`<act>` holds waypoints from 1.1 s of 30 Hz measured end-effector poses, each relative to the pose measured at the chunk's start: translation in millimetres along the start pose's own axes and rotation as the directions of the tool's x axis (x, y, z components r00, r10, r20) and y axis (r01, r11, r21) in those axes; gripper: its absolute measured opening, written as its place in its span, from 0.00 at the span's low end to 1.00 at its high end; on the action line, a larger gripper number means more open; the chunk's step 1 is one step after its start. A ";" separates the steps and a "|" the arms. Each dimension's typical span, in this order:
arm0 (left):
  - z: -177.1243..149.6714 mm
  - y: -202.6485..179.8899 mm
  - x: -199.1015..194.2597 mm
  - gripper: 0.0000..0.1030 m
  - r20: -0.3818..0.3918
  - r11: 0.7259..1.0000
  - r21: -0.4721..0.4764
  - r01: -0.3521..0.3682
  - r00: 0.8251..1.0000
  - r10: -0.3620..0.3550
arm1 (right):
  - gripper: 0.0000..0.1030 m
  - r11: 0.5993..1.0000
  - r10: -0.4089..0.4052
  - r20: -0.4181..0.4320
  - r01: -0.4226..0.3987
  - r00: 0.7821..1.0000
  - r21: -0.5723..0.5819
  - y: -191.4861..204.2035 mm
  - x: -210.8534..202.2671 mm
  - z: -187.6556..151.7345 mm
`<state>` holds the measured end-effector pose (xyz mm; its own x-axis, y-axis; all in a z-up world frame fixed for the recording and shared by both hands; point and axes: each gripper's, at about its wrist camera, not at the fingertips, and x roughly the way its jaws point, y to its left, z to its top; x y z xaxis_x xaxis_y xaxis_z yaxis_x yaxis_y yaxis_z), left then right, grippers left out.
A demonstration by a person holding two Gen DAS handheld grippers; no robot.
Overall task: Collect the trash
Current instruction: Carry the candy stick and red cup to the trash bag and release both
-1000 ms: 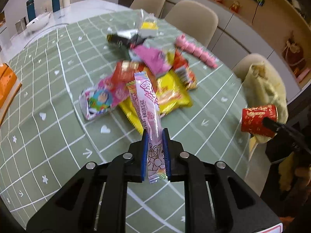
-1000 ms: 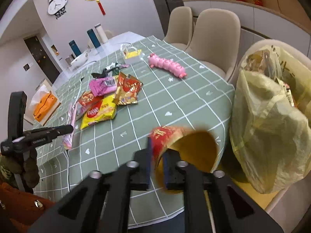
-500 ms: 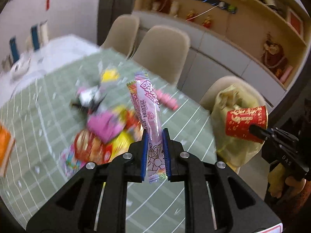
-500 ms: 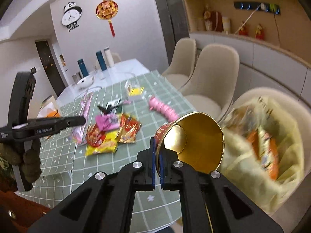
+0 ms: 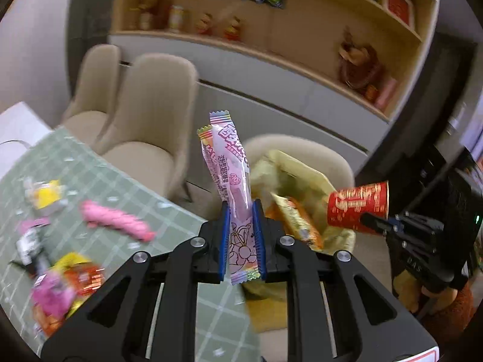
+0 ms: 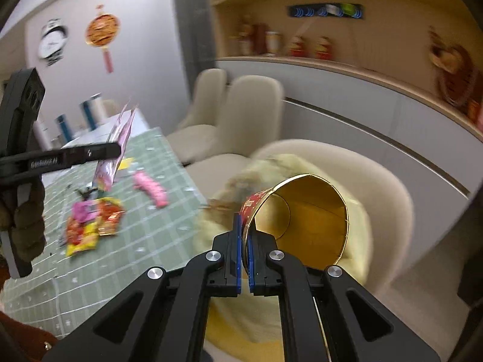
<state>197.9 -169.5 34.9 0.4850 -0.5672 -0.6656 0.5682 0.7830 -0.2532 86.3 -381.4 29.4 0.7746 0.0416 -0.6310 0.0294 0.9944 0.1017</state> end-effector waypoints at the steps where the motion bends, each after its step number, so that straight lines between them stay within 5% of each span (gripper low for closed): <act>1: 1.5 -7.7 12.6 0.14 -0.025 1.000 0.008 0.025 0.999 -0.025 | 0.05 0.999 -0.032 -0.007 0.032 0.999 0.025 -15.0 0.5 0.1; 6: 3.8 -50.5 85.9 0.14 -0.160 0.988 0.024 0.150 0.977 -0.144 | 0.05 0.985 -0.127 -0.030 0.129 0.992 0.116 -61.3 -1.8 -5.5; 12: 1.0 -86.5 157.3 0.14 -0.284 0.976 0.024 0.216 0.938 -0.200 | 0.05 0.973 -0.177 -0.059 0.184 0.982 0.141 -84.6 -4.0 -13.9; 19: -4.3 -96.8 185.0 0.36 -0.328 0.987 0.022 0.157 0.934 -0.142 | 0.05 0.972 -0.178 -0.079 0.188 0.981 0.142 -88.1 0.9 -15.9; 33: -0.1 -60.2 144.2 0.45 -0.246 0.995 0.027 0.091 0.966 -0.082 | 0.05 0.993 -0.100 -0.069 0.104 0.993 0.057 -54.7 22.6 0.5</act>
<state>233.5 -298.4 -45.9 0.2586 -0.5493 -0.7946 0.6282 0.7205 -0.2937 102.5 -434.9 9.9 0.7223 -0.0512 -0.6897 0.1457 0.9861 0.0794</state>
